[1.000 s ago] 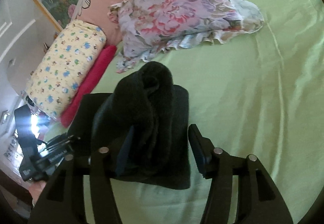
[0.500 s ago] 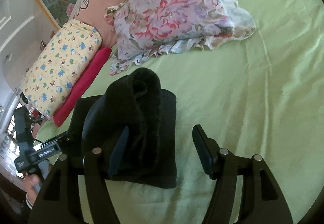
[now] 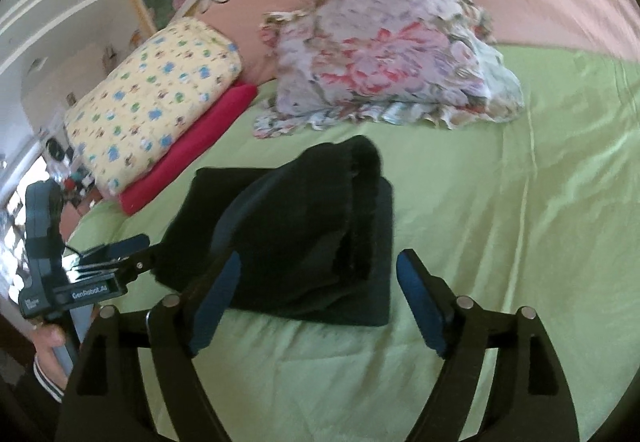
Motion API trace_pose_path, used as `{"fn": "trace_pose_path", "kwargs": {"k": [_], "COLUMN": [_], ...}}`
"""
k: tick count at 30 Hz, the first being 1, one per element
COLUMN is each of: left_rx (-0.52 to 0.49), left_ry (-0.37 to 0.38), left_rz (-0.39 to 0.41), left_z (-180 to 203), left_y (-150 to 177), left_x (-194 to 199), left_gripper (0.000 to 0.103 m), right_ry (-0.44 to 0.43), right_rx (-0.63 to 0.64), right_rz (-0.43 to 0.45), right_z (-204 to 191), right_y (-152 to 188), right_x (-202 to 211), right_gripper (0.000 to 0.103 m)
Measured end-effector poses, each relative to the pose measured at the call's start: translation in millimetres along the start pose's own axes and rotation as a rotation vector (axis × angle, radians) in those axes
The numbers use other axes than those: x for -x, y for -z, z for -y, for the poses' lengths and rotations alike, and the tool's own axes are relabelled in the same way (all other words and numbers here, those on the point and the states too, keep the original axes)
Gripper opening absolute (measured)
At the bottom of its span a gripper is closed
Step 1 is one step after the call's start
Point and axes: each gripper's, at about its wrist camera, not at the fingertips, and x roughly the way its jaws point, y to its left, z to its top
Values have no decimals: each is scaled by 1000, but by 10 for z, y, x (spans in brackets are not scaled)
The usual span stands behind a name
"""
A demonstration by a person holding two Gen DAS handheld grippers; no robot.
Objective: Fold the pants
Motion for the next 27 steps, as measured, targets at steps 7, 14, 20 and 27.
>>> {"fn": "trace_pose_path", "kwargs": {"k": [7,14,20,27], "left_rx": [-23,-65,-79,-108], "left_ry": [10,-16,-26,-41], "left_rz": [-6,-6,-7,31], "left_z": [27,72,85,155], "left_y": [122,220,209,215], "left_x": [8,-53,-115,-91], "left_gripper": [84,86,86,86], "right_ry": [29,50,78,74], "right_rx": [95,143,169,182], "right_rz": [-17,-37,-64,-46], "right_z": [-177,-265,-295,-295], "right_y": [79,156,198,202], "right_x": [19,-62,-153,-154], "right_gripper": [86,87,87,87]}}
